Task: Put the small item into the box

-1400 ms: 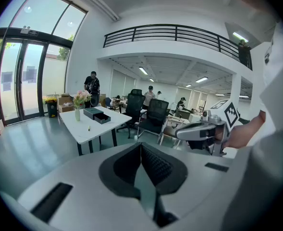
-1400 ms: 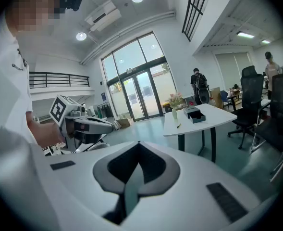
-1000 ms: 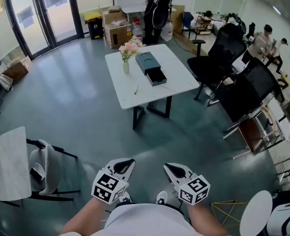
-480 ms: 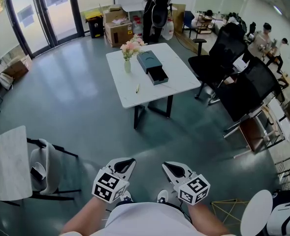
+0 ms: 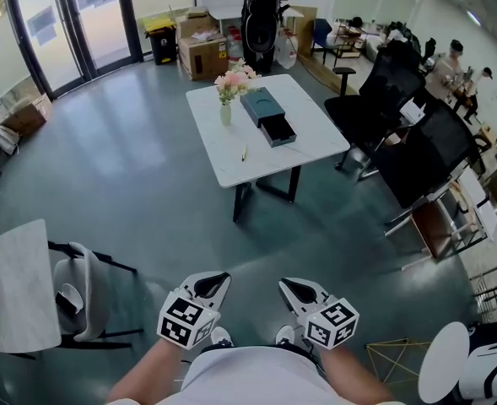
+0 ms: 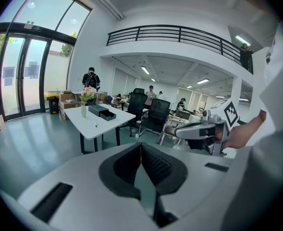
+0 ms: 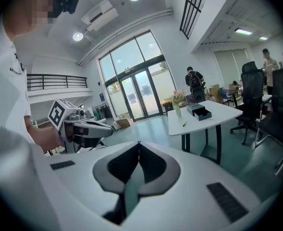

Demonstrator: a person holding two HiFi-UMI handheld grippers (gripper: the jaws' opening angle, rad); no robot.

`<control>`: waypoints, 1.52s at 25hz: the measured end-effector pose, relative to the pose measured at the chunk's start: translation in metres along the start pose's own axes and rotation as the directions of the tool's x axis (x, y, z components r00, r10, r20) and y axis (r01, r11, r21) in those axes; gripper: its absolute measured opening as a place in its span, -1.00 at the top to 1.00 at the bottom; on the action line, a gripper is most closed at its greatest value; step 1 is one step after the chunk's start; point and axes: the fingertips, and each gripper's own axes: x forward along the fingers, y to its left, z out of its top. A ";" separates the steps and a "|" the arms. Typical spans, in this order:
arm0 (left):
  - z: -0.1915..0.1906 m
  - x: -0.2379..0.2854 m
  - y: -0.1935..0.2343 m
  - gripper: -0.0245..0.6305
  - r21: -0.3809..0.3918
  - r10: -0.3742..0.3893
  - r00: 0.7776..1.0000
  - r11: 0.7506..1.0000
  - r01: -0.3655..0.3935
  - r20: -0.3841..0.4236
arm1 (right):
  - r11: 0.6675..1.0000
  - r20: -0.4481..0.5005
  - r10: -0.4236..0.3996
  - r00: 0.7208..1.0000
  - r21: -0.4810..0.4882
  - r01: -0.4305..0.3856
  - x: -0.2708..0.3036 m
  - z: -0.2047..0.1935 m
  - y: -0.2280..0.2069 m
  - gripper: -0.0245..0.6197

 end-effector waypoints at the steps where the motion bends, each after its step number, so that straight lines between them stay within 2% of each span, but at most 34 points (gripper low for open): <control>1: -0.002 -0.004 0.005 0.87 -0.001 -0.003 1.000 1.000 0.003 -0.002 | 1.000 0.001 -0.005 1.000 0.003 0.005 0.005 0.001 0.004 0.88; 12: -0.025 -0.033 0.049 0.87 -0.013 -0.036 0.999 0.999 0.036 -0.040 | 0.999 -0.005 -0.042 0.999 0.013 0.042 0.044 -0.001 0.044 0.88; 17: -0.030 -0.024 0.052 0.87 -0.027 -0.057 0.997 0.998 0.056 -0.051 | 0.998 -0.022 -0.055 0.998 0.004 0.055 0.046 0.000 0.040 0.88; 23: -0.028 -0.003 0.054 0.87 -0.037 -0.066 0.996 0.997 0.064 -0.057 | 0.999 -0.034 -0.049 0.998 0.006 0.049 0.056 0.004 0.017 0.88; 26: -0.022 0.010 0.064 0.87 -0.030 -0.043 0.996 0.999 0.041 -0.073 | 1.000 -0.029 -0.029 0.999 0.005 0.030 0.068 0.015 -0.002 0.88; 33: 0.031 0.058 0.093 0.87 -0.013 0.027 0.998 1.000 -0.027 -0.052 | 1.000 -0.008 0.011 1.000 -0.010 -0.011 0.093 0.053 -0.065 0.88; 38: 0.068 0.115 0.093 0.87 -0.016 0.034 0.998 0.999 -0.035 -0.045 | 0.999 0.013 0.028 1.000 -0.023 -0.028 0.099 0.086 -0.121 0.88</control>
